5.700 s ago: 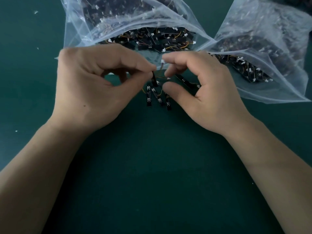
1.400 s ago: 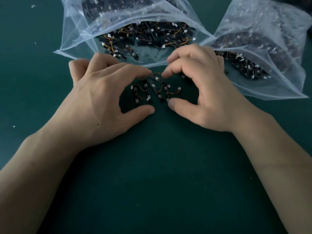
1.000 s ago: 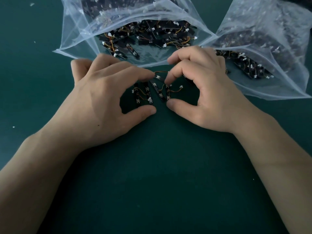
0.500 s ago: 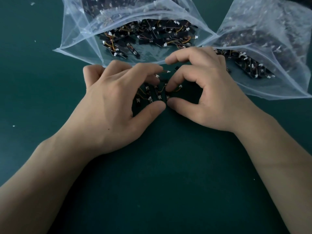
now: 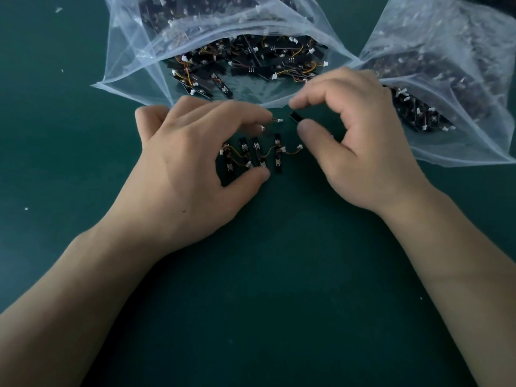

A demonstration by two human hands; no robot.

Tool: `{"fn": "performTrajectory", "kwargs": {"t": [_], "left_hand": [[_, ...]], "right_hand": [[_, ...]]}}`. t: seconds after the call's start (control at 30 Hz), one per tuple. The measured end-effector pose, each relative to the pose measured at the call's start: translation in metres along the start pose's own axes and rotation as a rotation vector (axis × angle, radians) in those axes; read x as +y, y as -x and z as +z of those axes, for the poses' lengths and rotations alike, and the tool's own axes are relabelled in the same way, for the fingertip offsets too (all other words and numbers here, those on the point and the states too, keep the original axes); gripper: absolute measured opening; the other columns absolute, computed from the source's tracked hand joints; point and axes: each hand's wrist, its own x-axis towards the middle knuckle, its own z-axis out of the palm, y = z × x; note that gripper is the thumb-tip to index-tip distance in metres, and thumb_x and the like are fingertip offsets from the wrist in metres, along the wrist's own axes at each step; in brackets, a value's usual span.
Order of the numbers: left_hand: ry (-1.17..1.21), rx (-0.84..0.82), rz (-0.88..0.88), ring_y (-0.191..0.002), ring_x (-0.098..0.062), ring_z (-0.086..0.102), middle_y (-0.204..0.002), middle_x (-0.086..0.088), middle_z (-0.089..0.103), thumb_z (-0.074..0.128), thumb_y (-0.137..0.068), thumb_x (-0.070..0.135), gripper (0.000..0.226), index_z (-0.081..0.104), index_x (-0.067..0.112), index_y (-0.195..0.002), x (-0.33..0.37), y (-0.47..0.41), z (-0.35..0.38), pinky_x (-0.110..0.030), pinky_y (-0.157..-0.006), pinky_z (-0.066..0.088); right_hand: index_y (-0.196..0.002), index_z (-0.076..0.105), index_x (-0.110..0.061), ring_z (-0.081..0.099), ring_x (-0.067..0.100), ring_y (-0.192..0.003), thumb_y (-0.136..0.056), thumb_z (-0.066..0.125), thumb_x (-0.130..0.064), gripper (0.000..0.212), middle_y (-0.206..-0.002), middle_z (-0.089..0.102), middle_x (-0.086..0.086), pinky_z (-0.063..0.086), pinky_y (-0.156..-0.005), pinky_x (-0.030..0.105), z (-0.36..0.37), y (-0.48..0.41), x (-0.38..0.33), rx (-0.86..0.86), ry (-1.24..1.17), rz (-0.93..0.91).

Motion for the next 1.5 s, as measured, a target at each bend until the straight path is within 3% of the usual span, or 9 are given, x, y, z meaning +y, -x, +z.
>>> {"fn": "performTrajectory", "kwargs": {"t": [0.2, 0.3, 0.4, 0.5, 0.73, 0.9, 1.0, 1.2, 1.5], "left_hand": [[0.016, 0.063, -0.068, -0.111, -0.006, 0.054, -0.11, 0.027, 0.06, 0.068, -0.093, 0.041, 0.034, 0.067, 0.031, -0.125, 0.001, 0.0, -0.003, -0.029, -0.099, 0.024], [0.014, 0.052, -0.079, -0.111, -0.005, 0.053, -0.11, 0.034, 0.055, 0.066, -0.094, 0.041, 0.032, 0.068, 0.03, -0.124, 0.0, -0.001, -0.002, -0.032, -0.097, 0.024], [0.016, 0.04, -0.09, -0.111, -0.003, 0.05, -0.11, 0.034, 0.055, 0.065, -0.094, 0.042, 0.032, 0.068, 0.03, -0.124, -0.001, 0.0, -0.004, -0.031, -0.097, 0.022], [0.023, 0.023, -0.101, -0.112, -0.002, 0.049, -0.112, 0.027, 0.059, 0.064, -0.094, 0.042, 0.033, 0.068, 0.03, -0.124, -0.001, 0.0, -0.005, -0.033, -0.098, 0.022], [0.082, 0.071, -0.087, -0.116, -0.006, 0.054, -0.114, 0.019, 0.065, 0.059, -0.101, 0.032, 0.023, 0.073, 0.025, -0.119, 0.0, -0.005, -0.007, -0.035, -0.101, 0.028], [0.135, 0.043, -0.053, -0.124, -0.012, 0.06, -0.116, 0.016, 0.071, 0.049, -0.107, 0.026, 0.032, 0.08, 0.02, -0.102, -0.006, -0.021, -0.009, -0.059, -0.11, 0.038], [0.035, 0.009, -0.01, -0.126, -0.014, 0.054, -0.115, 0.016, 0.072, 0.039, -0.111, 0.032, 0.044, 0.078, 0.018, -0.096, -0.009, -0.03, -0.009, -0.042, -0.106, 0.027], [-0.1, -0.107, 0.061, -0.126, -0.021, 0.05, -0.123, 0.019, 0.069, 0.026, -0.113, 0.051, 0.057, 0.075, 0.024, -0.106, -0.013, -0.031, -0.003, -0.034, -0.092, 0.015], [0.074, 0.04, 0.086, -0.125, -0.015, 0.051, -0.124, 0.019, 0.067, 0.031, -0.113, 0.037, 0.048, 0.077, 0.024, -0.104, -0.015, -0.028, -0.006, -0.043, -0.1, 0.023]], "right_hand": [[-0.098, 0.075, -0.015, 0.059, 0.017, -0.092, -0.096, 0.064, -0.019, 0.012, -0.094, 0.066, -0.003, 0.045, -0.085, 0.031, 0.001, -0.002, 0.0, 0.103, 0.08, 0.063], [-0.092, 0.073, -0.02, 0.055, 0.003, -0.077, -0.095, 0.063, -0.027, 0.013, -0.087, 0.063, -0.01, 0.046, -0.072, 0.03, 0.0, -0.003, 0.001, 0.098, 0.092, 0.157], [-0.091, 0.073, -0.024, 0.053, 0.001, -0.069, -0.088, 0.058, -0.026, 0.015, -0.079, 0.06, -0.016, 0.047, -0.064, 0.031, -0.002, -0.002, 0.004, 0.024, 0.12, 0.242], [-0.094, 0.074, -0.025, 0.05, 0.001, -0.066, -0.082, 0.051, -0.023, 0.027, -0.075, 0.057, -0.016, 0.047, -0.065, 0.031, -0.003, -0.001, 0.003, -0.002, 0.095, 0.268], [-0.095, 0.075, -0.025, 0.052, 0.002, -0.067, -0.083, 0.052, -0.02, 0.026, -0.076, 0.059, -0.017, 0.044, -0.064, 0.029, -0.002, -0.002, 0.002, 0.0, 0.031, 0.282], [-0.095, 0.074, -0.028, 0.052, 0.001, -0.066, -0.082, 0.052, -0.024, 0.027, -0.078, 0.059, -0.017, 0.041, -0.064, 0.027, -0.002, -0.002, 0.001, -0.012, 0.038, 0.294], [-0.095, 0.074, -0.029, 0.052, 0.001, -0.066, -0.084, 0.052, -0.023, 0.025, -0.078, 0.059, -0.018, 0.043, -0.063, 0.028, -0.001, -0.002, 0.002, -0.019, 0.042, 0.299], [-0.097, 0.075, -0.028, 0.055, 0.0, -0.072, -0.09, 0.054, -0.019, 0.024, -0.086, 0.063, -0.019, 0.043, -0.066, 0.029, -0.001, -0.003, 0.005, -0.014, 0.039, 0.296], [-0.098, 0.075, -0.03, 0.053, -0.005, -0.07, -0.094, 0.052, -0.02, 0.026, -0.08, 0.059, -0.027, 0.038, -0.067, 0.026, -0.001, -0.002, 0.005, -0.019, 0.001, 0.316]]}}
